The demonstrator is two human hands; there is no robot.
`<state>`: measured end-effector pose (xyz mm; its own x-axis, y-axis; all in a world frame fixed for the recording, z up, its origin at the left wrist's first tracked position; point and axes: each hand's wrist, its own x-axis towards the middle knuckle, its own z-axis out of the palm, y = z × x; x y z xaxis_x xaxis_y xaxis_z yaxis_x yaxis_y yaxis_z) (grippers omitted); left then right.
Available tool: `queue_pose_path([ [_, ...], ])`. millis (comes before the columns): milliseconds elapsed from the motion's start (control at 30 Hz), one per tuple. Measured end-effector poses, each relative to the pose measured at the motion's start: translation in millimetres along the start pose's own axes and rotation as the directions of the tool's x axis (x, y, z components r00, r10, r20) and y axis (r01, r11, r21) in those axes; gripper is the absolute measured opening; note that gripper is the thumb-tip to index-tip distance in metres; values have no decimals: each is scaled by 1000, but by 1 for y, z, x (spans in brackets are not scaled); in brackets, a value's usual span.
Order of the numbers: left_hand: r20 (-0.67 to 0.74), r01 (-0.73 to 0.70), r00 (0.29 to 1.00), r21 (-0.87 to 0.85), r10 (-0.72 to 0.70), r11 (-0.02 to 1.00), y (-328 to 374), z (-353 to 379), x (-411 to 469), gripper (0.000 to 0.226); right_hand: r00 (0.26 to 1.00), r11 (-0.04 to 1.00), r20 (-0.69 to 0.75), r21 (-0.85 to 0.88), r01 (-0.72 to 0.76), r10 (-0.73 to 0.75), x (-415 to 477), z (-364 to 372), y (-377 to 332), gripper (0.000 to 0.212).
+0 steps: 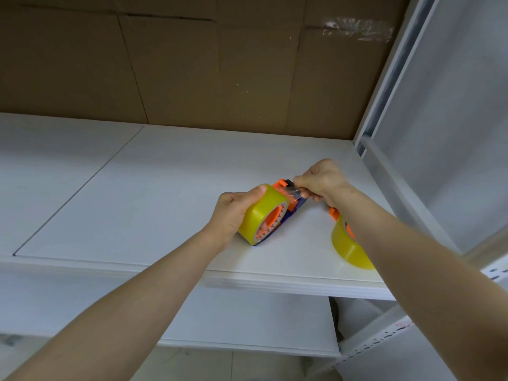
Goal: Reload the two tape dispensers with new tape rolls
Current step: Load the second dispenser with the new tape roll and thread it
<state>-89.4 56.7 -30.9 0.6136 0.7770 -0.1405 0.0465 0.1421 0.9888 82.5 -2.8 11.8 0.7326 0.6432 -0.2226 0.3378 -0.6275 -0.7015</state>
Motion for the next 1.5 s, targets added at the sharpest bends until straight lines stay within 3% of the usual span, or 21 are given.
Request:
queue_pose_path([
  [400,42,59,997,97,-63,994,8,2,9,34,953,920,-58,-282,270,-298,2,11,9,19],
  [800,130,56,989,110,-70,992,10,1,5,30,946,944,-77,-126,304,-315,11,18,19,20],
  [1000,171,113,973,228,-154,967,23,-1,7,28,949,952,-95,-97,292,-300,10,19,27,18],
  [1067,161,79,971,490,-179,868,34,1,14,35,958,960,-91,-94,264,-273,10,22,30,16],
  [1133,178,-97,983,680,-35,726,49,7,21,53,967,967,-84,-106,230,-240,8,23,30,17],
  [1200,325,-340,937,754,131,562,66,17,23,57,973,969,-72,-135,207,-218,6,20,26,21],
  [1233,412,-425,901,777,135,463,72,25,22,49,975,967,-63,-153,203,-215,4,18,24,21],
  [1333,534,-521,845,834,-27,181,76,50,20,28,981,960,-23,-214,181,-191,4,14,22,12],
  [1400,566,-571,817,821,-107,-10,74,58,22,26,986,965,-17,-212,156,-163,5,13,23,25],
  [1500,630,-647,762,753,-149,-122,69,57,28,35,987,973,-4,-169,156,-158,5,11,22,34],
])
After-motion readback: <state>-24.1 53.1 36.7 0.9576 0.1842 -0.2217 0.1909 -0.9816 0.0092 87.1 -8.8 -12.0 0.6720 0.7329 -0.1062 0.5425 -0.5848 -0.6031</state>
